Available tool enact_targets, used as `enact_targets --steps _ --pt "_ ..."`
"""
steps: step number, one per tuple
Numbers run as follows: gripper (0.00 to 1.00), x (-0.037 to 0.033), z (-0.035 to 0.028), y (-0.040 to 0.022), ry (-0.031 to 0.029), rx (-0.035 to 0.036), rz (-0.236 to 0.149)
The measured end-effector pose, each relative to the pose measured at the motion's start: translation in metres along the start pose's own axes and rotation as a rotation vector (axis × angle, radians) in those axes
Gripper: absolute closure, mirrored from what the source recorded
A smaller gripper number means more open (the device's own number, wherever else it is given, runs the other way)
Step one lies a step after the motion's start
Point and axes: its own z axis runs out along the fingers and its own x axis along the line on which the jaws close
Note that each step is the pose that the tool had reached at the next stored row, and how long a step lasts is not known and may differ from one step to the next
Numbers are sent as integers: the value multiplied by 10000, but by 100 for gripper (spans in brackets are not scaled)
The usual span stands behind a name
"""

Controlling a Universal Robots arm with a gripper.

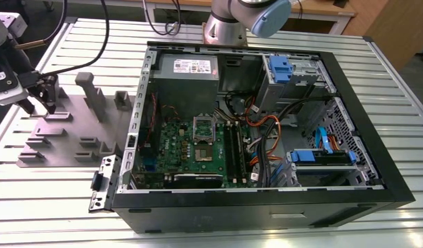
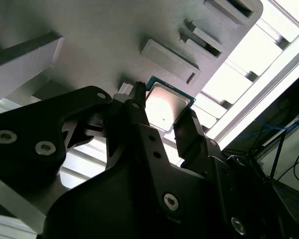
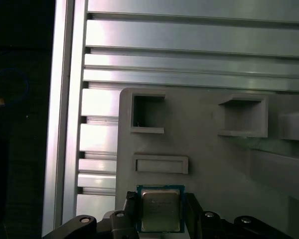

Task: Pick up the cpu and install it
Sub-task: 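Pick up the cpu and move it towards the insertion slot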

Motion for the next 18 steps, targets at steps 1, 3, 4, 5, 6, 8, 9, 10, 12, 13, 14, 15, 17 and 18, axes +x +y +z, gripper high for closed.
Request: enact_targets --steps 1,3,4,5,6,8,9,10,12,13,14,15,17,18 --pt "53 0 -5 0 1 1 0" --pt "53 0 -10 0 -1 0 0" --pt "53 0 -10 0 0 0 0" --pt "53 0 -10 0 0 0 0" --pt "53 0 -11 0 2 1 0" --pt "53 0 -12 0 1 1 0" --pt "53 0 -12 0 1 1 0" --pt "53 0 -14 0 2 1 0" --pt "53 1 -23 0 5 2 0" --pt "53 0 -24 1 2 1 0" --pt "53 0 -27 1 1 1 0" --pt "53 0 -31 1 2 1 0" --pt "53 0 -36 1 0 0 0" --pt "53 0 -48 1 1 1 0"
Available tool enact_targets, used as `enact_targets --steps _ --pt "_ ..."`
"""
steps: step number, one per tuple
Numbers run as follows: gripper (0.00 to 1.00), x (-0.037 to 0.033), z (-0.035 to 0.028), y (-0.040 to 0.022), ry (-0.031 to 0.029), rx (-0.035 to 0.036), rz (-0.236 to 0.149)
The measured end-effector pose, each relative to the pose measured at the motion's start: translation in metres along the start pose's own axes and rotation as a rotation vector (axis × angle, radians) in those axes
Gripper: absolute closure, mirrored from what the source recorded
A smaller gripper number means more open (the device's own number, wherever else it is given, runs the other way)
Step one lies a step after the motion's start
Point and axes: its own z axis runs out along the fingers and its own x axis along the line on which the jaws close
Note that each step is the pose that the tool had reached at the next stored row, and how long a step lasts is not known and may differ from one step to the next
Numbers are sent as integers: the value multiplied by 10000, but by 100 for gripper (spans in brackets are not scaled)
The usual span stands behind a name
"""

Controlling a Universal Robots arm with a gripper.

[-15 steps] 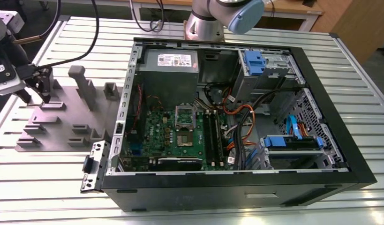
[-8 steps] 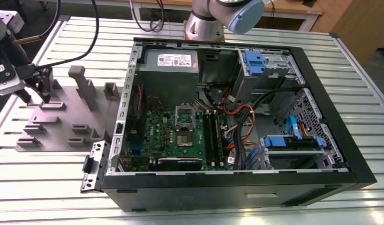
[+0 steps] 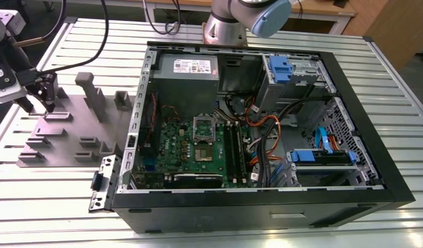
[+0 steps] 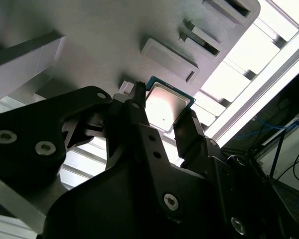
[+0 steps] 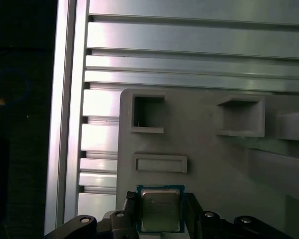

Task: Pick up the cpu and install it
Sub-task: 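Pick up the cpu and move it towards the insertion slot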

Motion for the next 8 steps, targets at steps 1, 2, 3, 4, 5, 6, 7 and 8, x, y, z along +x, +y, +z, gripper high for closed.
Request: enact_targets --steps 1,2,3,4,5,6,7,8 --pt "53 0 -15 0 0 0 0" --pt "53 0 -17 0 0 0 0" --pt "53 0 -19 1 0 0 0" --pt "53 0 -21 1 0 0 0" --pt "53 0 -23 1 0 0 0" --pt "53 0 -25 1 0 0 0" --pt "53 0 -27 1 0 0 0" --pt "53 0 -29 1 0 0 0"
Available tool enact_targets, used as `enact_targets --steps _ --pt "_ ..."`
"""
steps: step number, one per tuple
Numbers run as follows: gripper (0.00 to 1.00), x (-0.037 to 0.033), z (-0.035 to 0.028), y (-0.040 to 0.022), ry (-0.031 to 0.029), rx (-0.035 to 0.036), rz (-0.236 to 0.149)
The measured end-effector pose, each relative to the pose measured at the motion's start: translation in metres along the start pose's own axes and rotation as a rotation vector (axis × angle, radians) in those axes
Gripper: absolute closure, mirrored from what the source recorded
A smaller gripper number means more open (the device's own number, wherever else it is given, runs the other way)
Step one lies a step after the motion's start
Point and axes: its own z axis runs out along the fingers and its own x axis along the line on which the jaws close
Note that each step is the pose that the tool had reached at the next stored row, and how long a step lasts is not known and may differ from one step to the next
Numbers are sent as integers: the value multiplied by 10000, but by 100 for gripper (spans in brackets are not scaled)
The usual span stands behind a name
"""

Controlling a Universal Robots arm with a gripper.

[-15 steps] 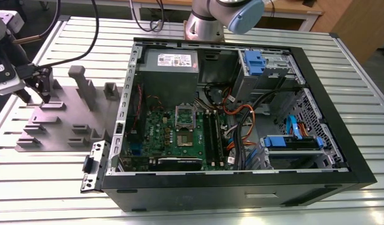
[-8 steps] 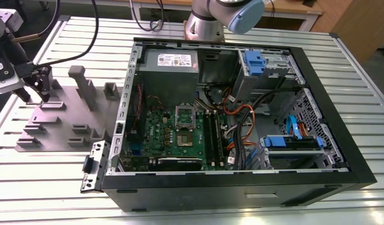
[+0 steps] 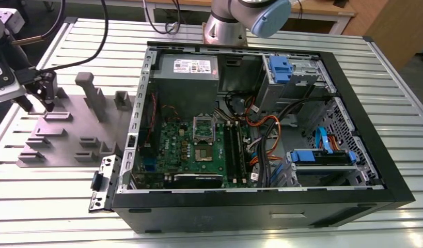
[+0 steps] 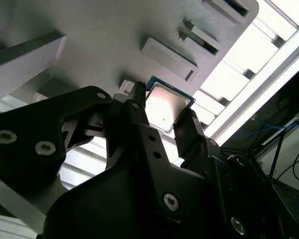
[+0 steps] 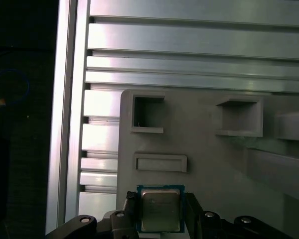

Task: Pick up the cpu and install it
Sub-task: 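Pick up the cpu and move it towards the insertion slot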

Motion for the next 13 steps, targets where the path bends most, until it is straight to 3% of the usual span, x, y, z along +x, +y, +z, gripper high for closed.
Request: enact_targets --steps 13 --pt "53 0 -31 1 0 0 0"
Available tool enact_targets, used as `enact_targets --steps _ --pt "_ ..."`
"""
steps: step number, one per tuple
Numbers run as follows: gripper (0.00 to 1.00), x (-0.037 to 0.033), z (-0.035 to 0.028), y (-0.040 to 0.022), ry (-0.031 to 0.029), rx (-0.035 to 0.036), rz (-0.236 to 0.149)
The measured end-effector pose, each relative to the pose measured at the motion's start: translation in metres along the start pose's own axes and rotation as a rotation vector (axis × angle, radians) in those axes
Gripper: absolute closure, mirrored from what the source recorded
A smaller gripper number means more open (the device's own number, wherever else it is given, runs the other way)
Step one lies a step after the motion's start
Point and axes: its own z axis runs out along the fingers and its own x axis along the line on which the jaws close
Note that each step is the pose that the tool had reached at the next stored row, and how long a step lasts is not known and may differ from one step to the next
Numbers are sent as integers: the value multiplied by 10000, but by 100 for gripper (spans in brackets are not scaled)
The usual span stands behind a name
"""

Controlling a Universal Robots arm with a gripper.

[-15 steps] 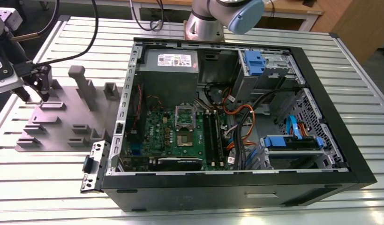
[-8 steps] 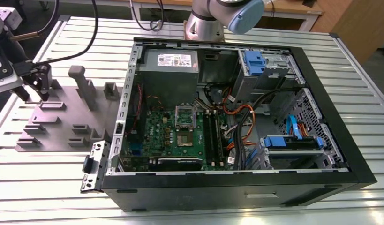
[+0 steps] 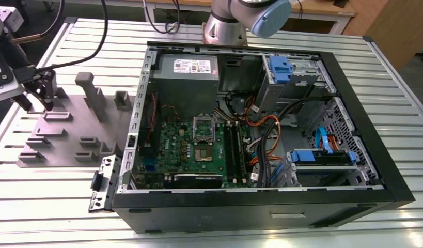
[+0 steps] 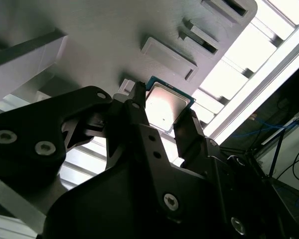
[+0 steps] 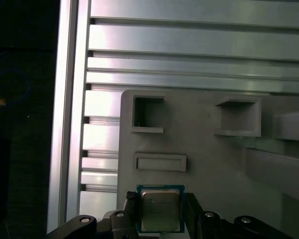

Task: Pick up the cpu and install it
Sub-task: 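Pick up the cpu and move it towards the insertion slot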

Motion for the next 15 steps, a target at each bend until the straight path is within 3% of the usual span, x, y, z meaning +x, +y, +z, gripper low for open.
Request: enact_targets --steps 8,10,15 --pt "53 0 -15 1 0 0 1" --pt "53 0 -72 2 0 0 0" --pt "53 0 -81 3 2 1 0"
